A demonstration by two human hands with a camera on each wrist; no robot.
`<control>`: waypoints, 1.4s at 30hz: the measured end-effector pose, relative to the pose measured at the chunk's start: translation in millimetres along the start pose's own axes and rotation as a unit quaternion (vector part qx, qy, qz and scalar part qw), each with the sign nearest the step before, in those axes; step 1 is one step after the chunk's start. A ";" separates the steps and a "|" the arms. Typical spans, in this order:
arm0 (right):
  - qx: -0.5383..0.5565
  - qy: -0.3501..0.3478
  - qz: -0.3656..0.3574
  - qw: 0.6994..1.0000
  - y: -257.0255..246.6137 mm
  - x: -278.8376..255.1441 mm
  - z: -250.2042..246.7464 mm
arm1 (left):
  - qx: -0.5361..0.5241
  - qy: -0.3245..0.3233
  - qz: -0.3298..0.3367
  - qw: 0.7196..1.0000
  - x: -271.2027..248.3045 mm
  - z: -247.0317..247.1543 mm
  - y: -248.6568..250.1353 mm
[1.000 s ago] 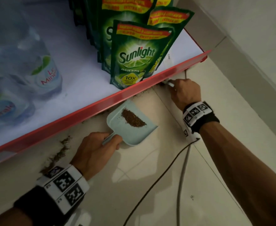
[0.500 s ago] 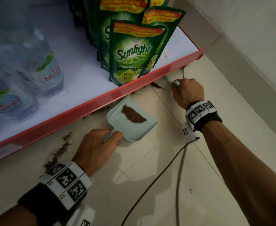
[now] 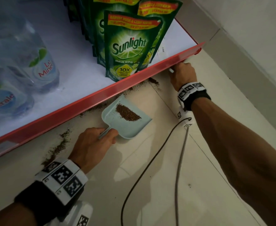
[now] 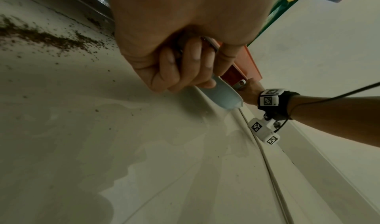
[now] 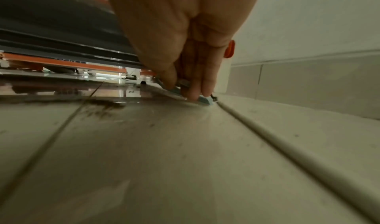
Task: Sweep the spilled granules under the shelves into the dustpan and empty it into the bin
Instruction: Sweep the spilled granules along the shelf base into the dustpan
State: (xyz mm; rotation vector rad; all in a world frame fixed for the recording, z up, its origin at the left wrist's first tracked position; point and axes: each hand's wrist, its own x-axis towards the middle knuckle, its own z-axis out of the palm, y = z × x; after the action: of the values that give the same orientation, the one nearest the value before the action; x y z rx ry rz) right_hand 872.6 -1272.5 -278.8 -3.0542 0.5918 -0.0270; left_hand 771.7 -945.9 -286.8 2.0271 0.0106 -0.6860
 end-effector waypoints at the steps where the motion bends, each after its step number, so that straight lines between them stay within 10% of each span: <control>1: 0.007 -0.008 -0.028 1.000 -5.7 -4.0 0.8 | 0.001 0.000 -0.001 1.000 -0.6 0.5 1.0; 8: 0.148 0.028 -0.275 0.950 -21.2 -56.2 -18.8 | 0.008 0.002 -0.002 1.000 -5.4 1.5 7.9; 15: -0.010 0.028 -0.025 0.999 5.3 -43.4 -19.3 | 0.026 0.028 0.005 0.999 -7.3 3.9 4.0; 22: 0.078 0.017 -0.146 0.986 -25.9 -97.1 -13.9 | 0.037 0.025 -0.005 0.999 -10.4 5.4 5.1; 29: -0.008 0.088 -0.015 0.996 -0.9 -74.3 -23.2 | 0.057 0.037 0.002 0.998 -12.0 5.0 4.2; 37: 0.051 0.016 -0.123 0.991 -35.0 -118.3 -14.0 | 0.037 0.039 0.008 0.999 -16.4 6.6 6.1; 42: -0.040 0.061 -0.014 0.997 -12.3 -64.7 -19.0 | 0.044 0.040 0.016 0.998 -17.6 5.7 1.9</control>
State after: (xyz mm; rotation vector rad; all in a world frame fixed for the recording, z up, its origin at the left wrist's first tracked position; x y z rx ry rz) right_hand 816.8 -1237.4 -260.1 -3.1564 0.5704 -0.1978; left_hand 754.8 -946.9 -279.1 2.1346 -0.0053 -0.5945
